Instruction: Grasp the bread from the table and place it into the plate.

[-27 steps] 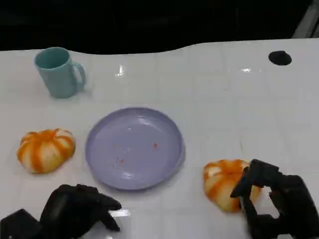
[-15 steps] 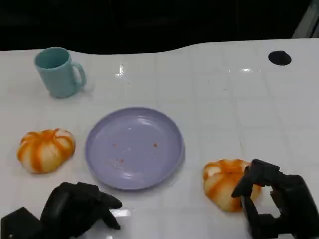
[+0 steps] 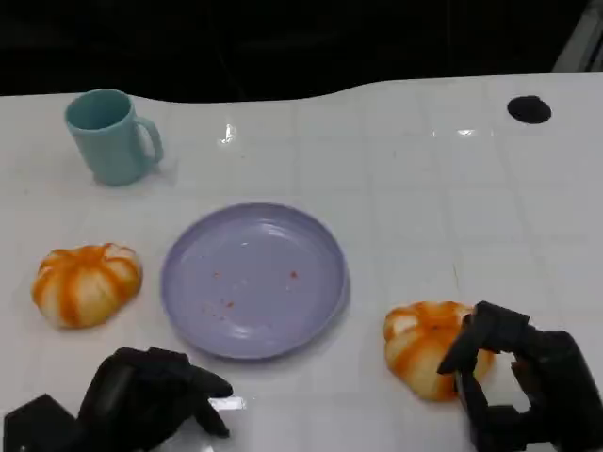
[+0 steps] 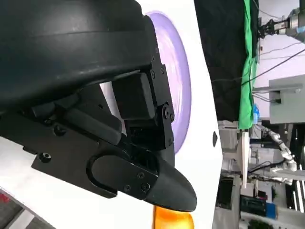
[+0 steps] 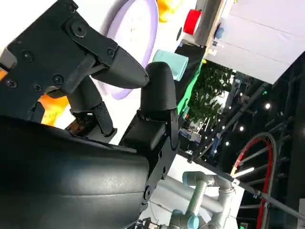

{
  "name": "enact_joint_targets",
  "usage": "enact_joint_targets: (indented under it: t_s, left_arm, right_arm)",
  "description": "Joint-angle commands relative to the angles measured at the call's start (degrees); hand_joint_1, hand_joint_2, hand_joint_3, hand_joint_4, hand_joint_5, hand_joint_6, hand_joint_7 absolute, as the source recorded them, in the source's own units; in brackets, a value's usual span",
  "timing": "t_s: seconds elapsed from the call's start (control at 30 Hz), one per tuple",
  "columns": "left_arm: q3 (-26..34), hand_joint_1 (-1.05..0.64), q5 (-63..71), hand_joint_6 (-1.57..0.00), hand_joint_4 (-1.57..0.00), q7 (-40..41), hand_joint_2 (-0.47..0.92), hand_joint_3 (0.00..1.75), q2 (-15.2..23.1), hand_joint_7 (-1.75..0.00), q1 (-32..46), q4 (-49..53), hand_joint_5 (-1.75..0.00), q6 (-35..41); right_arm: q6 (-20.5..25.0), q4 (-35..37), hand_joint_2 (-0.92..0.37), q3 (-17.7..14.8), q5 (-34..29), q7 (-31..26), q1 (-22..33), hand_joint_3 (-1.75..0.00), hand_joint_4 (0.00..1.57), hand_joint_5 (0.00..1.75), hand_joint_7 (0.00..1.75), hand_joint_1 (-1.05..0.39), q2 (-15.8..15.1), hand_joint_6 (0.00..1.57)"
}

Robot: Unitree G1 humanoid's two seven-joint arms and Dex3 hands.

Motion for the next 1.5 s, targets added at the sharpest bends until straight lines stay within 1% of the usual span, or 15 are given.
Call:
enact_joint_targets:
  t_s: [0.03, 0.1, 0.17, 0.23, 0.27, 0.33, 0.4, 0.43, 0.5, 0.57, 0.7, 0.93, 1.03, 1.3, 1.5]
  left_arm:
    - [0.26, -1.05, -0.7, -1.57, -1.4, 0.05, 0.92, 0.02, 0.28, -0.21, 0.9, -1.29, -0.82, -0.3]
    - [0.33, -1.05, -0.87, -1.57, -1.4, -0.17, 0.92, 0.02, 0.22, -0.21, 1.03, -1.55, -0.82, -0.17]
    - [0.37, -1.05, -0.96, -1.57, -1.4, -0.41, 0.92, 0.01, 0.23, -0.21, 1.12, -1.69, -0.82, -0.15]
    - [0.34, -1.05, -0.66, -1.57, -1.4, -0.11, 0.92, 0.01, 0.25, -0.21, 1.28, -1.86, -0.82, -0.47]
    - [0.35, -1.05, -0.62, -1.57, -1.4, -0.03, 0.92, 0.01, 0.24, -0.21, 1.35, -1.95, -0.82, -0.49]
    - [0.37, -1.05, -0.71, -1.57, -1.4, -0.06, 0.92, 0.01, 0.25, -0.21, 1.45, -2.23, -0.82, 0.03]
    - [0.41, -1.05, -0.7, -1.57, -1.4, -0.02, 0.92, 0.01, 0.32, -0.21, 1.42, -2.31, -0.82, 0.29]
    - [0.45, -1.05, -0.72, -1.57, -1.4, 0.01, 0.92, 0.01, 0.34, -0.21, 1.4, -2.35, -0.82, 0.38]
    - [0.48, -1.05, -0.71, -1.57, -1.4, 0.01, 0.92, 0.01, 0.38, -0.21, 1.38, -2.38, -0.82, 0.43]
    - [0.51, -1.05, -0.65, -1.57, -1.4, -0.04, 0.92, 0.01, 0.39, -0.21, 1.27, -2.17, -0.82, 0.15]
    - [0.51, -1.05, -0.97, -1.57, -1.4, -0.19, 0.92, 0.01, 0.18, -0.2, 1.18, -2.29, -0.82, 0.77]
    - [0.26, -1.05, -0.7, -1.57, -1.4, 0.03, 0.92, 0.01, 0.02, -0.2, 1.31, -2.56, -0.81, 0.8]
    - [0.14, -1.05, -0.33, -1.57, -1.4, 0.34, 0.92, 0.01, -0.04, -0.2, 1.43, -2.63, -0.81, 0.21]
    - [0.17, -1.05, -0.51, -1.57, -1.4, 0.12, 0.92, 0.01, -0.49, -0.19, 2.06, -3.31, -0.81, 0.08]
    - [-0.12, -1.05, -0.1, -1.57, -1.41, 0.79, 0.92, 0.01, -0.5, -0.2, 2.82, -4.86, -0.81, 0.98]
  right_arm:
    - [-0.15, -2.23, -0.3, 0.11, 2.37, 1.31, 0.6, -1.45, 0.85, 1.68, 1.38, -0.25, -1.54, 0.83]
    - [2.22, -4.59, -0.35, 0.49, 3.3, 2.19, 1.32, -1.36, 0.82, 1.6, 1.27, -0.25, -1.89, 0.84]
    - [4.02, -7.0, -0.47, 0.58, 3.25, 2.57, 2.03, -1.13, 0.77, 1.49, 1.11, -0.26, -2.28, 0.82]
    - [5.51, -9.78, -0.66, 0.56, 1.97, 2.78, 2.64, -0.76, 0.69, 1.36, 0.95, -0.32, -3.22, 0.78]
    - [6.65, -11.4, -0.8, 0.65, 1.5, 3.09, 2.96, -0.51, 0.63, 1.25, 0.85, -0.36, -3.88, 0.72]
    - [10.41, -16.12, -0.89, 0.45, -1.44, 3.64, 3.56, -0.32, 0.54, 1.14, 0.76, -0.41, -6.28, 0.64]
    - [13.89, -21.3, -0.91, -0.6, -7.89, 2.9, 3.94, -0.28, 0.44, 0.94, 0.58, -0.5, -9.03, 0.51]
    - [16.12, -24.43, -0.92, -1.12, -11.81, 2.88, 4.12, -0.27, 0.42, 0.89, 0.52, -0.52, -10.82, 0.47]
    - [20.24, -29.94, -0.92, -1.57, -17.34, 3.54, 4.46, -0.25, 0.27, 0.7, 0.31, -0.58, -13.92, 0.35]
    - [23.89, -34.76, -0.92, -1.68, -21.83, 4.35, 4.37, -0.21, 0.22, 0.49, 0.12, -0.6, -16.79, 0.32]
    - [30.93, -42.07, -0.92, -0.95, -26.72, 6.87, 3.88, -0.15, 0.17, 0.3, 0.02, -0.63, -20.38, 0.3]
    - [39.19, -48.79, -0.92, 1.62, -33.59, 11.09, 2.29, -0.1, 0.07, 0.21, 0.0, -0.65, -24.3, 0.22]
    - [41.41, -50.48, -0.92, 2.89, -36.71, 12.11, 1.56, -0.07, 0.05, 0.19, 0.01, -0.65, -25.63, 0.22]
    - [42.67, -47.62, -0.91, 7.98, -44.05, 10.19, -0.87, -0.02, 0.09, 0.18, 0.01, -0.64, -26.42, 0.25]
    - [43.5, -43.72, -0.92, 11.3, -46.97, 8.95, -3.23, -0.01, 0.12, 0.16, 0.01, -0.65, -26.1, 0.26]
